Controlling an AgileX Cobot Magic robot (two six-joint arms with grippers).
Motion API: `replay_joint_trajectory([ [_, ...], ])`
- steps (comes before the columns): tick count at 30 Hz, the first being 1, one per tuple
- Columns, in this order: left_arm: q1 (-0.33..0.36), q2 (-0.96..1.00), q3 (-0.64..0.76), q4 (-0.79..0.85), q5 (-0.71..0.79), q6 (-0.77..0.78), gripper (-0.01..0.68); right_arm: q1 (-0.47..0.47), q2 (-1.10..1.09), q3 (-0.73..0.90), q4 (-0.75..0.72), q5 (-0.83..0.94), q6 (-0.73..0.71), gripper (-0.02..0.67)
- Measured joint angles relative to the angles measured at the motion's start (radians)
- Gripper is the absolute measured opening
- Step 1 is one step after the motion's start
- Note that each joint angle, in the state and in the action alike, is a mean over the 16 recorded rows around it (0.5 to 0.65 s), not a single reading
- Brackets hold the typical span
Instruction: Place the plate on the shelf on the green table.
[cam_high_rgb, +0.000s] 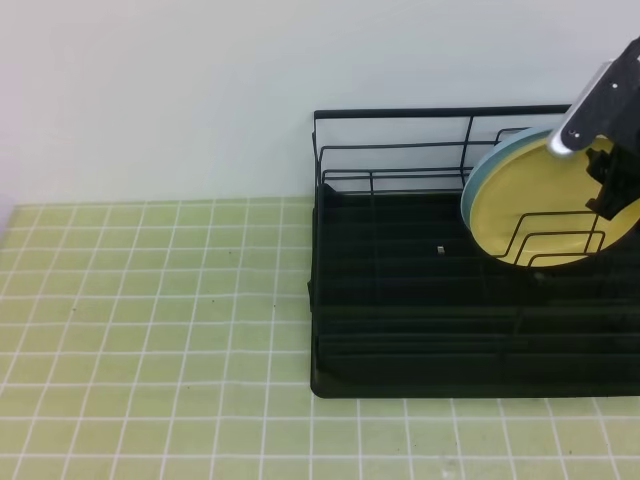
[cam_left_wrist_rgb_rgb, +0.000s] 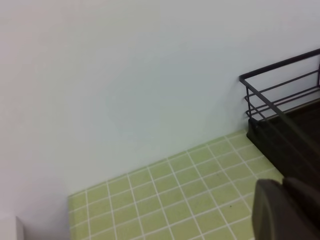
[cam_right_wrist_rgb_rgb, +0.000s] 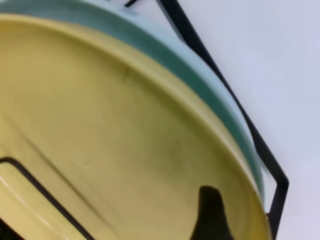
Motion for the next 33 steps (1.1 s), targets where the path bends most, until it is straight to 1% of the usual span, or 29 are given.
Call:
replay_joint_trajectory([
  [5,0.000,0.000,0.000,0.002,0.000,0.000,-0.003,0.029,0.000,0.000,0.000,-0.041,0.036,0.463],
  [9,0.000,0.000,0.000,0.004,0.000,0.000,-0.003,0.068,0.000,0.000,0.000,-0.110,0.064,0.462],
  [25,0.000,0.000,0.005,0.052,0.002,0.000,-0.003,0.288,-0.012,0.002,-0.002,-0.500,0.149,0.460],
  [29,0.000,0.000,0.018,0.081,0.002,-0.014,-0.003,0.339,-0.040,0.002,-0.002,-0.579,0.188,0.448],
  [33,0.000,-0.002,0.041,0.143,0.002,-0.067,-0.003,0.388,-0.098,0.002,-0.002,-0.655,0.252,0.426],
])
